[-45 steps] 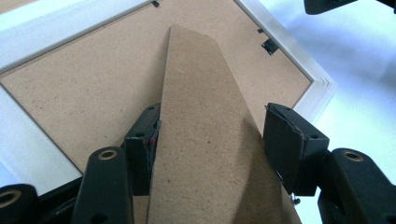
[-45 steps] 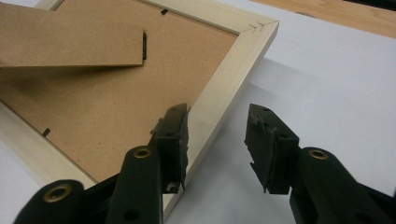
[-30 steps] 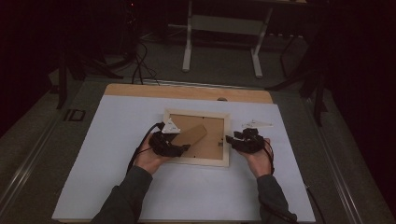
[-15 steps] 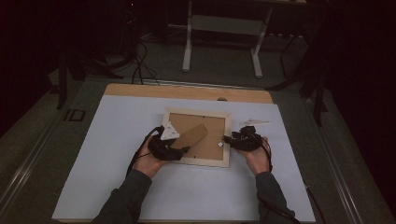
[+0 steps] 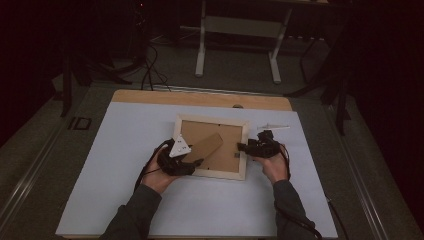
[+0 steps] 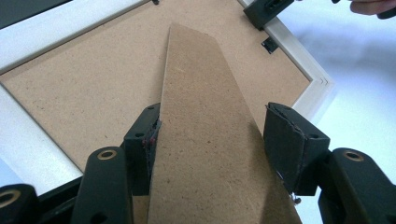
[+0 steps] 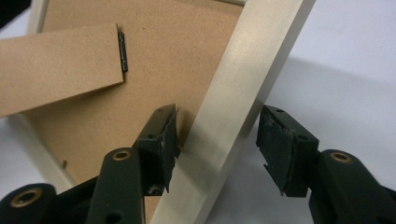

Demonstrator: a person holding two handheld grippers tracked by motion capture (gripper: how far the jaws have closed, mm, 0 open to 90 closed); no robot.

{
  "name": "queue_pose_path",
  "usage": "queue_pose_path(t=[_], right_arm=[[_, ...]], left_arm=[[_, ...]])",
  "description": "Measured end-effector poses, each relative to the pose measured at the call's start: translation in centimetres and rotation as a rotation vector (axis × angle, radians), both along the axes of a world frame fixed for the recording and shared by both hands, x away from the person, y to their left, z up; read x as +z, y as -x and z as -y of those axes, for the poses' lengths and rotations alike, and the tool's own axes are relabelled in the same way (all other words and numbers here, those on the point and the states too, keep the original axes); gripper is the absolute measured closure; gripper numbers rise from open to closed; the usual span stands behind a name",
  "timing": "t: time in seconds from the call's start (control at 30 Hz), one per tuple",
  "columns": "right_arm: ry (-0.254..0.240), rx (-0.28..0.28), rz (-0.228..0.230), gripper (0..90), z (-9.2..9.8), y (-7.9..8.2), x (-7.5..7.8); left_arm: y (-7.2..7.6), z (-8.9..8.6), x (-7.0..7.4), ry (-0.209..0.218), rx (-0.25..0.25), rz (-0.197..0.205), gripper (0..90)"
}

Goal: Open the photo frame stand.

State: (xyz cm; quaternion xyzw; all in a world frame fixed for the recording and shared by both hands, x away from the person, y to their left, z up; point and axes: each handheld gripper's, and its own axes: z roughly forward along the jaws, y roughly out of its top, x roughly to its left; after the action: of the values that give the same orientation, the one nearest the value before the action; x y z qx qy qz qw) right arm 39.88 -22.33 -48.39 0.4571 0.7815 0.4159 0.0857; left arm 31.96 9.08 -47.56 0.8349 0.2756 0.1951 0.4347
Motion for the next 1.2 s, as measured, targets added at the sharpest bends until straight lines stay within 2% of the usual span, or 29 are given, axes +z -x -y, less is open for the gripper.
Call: queue_pose_path(t=[0.17, 0.3, 0.37, 0.5, 0.67, 0.8, 0.87, 0.93, 1.0, 1.03, 1.07, 1.2], right_arm=[[-0.062, 0.023, -0.044, 47.1, 0.2, -0.5, -0.2], [-0.122, 0.017, -0.074, 53.2, 0.9, -0.5, -0.3], [-0.135, 0.018, -0.073, 57.1, 1.2, -0.3, -0.3], [-0.142, 0.009, -0.061, 57.6, 1.2, 0.0, -0.4], [-0.152, 0.001, -0.038, 58.9, 1.0, 0.4, -0.2], [-0.150, -0.001, -0.025, 59.2, 1.0, 0.6, -0.1], [-0.151, -0.002, -0.022, 59.2, 0.9, 0.7, -0.1], [-0.151, -0.003, -0.021, 59.2, 0.9, 0.7, -0.1], [-0.151, -0.003, -0.021, 59.2, 0.9, 0.7, -0.1], [-0.151, -0.003, -0.020, 59.2, 0.9, 0.7, -0.1], [-0.150, -0.003, -0.020, 59.3, 0.9, 0.7, 0.0], [-0.143, 0.000, -0.013, 59.2, 0.9, 0.8, 0.1]], left_arm=[[0.2, -0.1, -0.1, 0.014, -0.009, 0.020, 42.2], [0.3, -0.3, -0.2, 0.034, -0.026, 0.030, 41.5], [0.1, -0.5, -0.2, 0.054, -0.035, 0.012, 41.2], [0.1, -0.6, -0.2, 0.059, -0.041, -0.002, 41.2], [-0.3, -0.7, -0.4, 0.095, -0.041, -0.067, 43.2], [-1.1, -1.0, -0.6, 0.169, -0.027, -0.173, 42.9], [-1.4, -1.4, -0.6, 0.212, -0.027, -0.222, 45.8], [-1.7, -1.8, -0.5, 0.238, -0.026, -0.256, 49.6], [-1.7, -1.8, -0.5, 0.238, -0.026, -0.256, 51.3], [-2.0, -2.1, -0.5, 0.234, -0.019, -0.302, 53.7], [-2.1, -2.1, -0.5, 0.225, -0.019, -0.315, 54.1], [-2.3, -2.0, -0.4, 0.198, -0.006, -0.331, 59.6]])
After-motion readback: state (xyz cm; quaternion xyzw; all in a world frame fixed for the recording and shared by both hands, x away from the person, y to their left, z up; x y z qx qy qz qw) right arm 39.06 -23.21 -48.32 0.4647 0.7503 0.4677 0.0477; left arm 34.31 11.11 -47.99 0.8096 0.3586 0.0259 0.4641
